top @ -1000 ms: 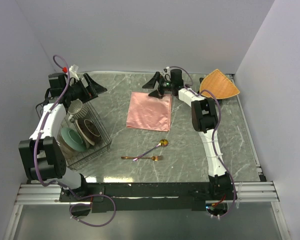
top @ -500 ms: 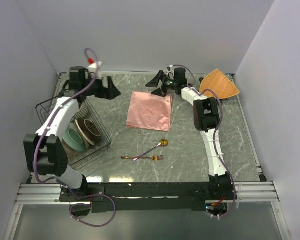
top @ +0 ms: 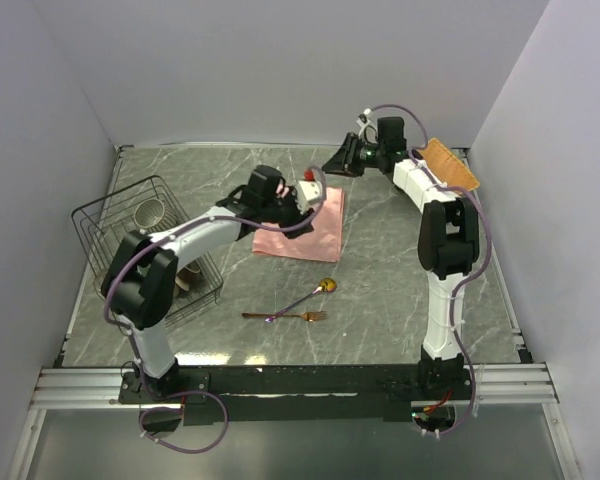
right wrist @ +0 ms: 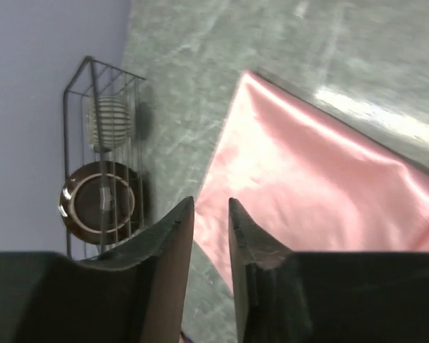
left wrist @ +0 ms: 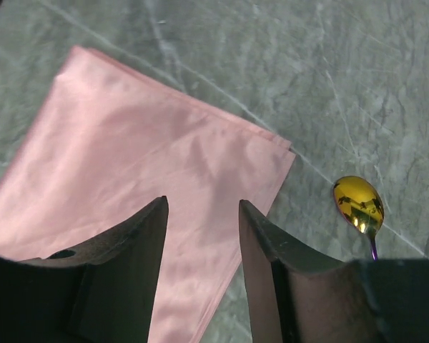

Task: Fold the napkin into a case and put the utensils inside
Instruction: Smooth out the square-folded napkin at the center of the board, then pick up the top corner of the square folded napkin from the center of the board, then fold the top corner of the square-folded napkin at the center of the board, then smooth out the upper triangle-folded napkin at the center of the board.

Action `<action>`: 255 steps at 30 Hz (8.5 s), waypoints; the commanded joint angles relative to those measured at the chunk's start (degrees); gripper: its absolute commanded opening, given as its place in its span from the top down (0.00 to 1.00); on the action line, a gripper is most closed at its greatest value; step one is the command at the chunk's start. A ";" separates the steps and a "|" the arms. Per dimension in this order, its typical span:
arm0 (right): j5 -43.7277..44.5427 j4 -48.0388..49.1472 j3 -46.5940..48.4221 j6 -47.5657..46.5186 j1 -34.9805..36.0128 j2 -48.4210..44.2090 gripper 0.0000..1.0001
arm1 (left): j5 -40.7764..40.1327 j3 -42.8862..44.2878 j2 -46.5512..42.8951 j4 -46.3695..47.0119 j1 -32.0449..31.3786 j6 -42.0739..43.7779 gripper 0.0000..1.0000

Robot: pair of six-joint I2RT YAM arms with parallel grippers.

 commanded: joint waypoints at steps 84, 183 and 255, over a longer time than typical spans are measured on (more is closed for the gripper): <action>4.67 -7.57 4.84 -8.88 -3.06 9.66 0.68 | 1.80 21.34 21.48 -2.40 1.28 9.84 0.99; 4.22 -2.20 8.00 -5.80 -1.21 11.06 0.64 | -2.87 28.72 25.61 -0.46 17.28 -37.36 0.45; -9.22 17.30 0.09 17.39 0.11 9.13 0.60 | -6.65 39.10 37.75 -7.58 19.74 -38.06 0.99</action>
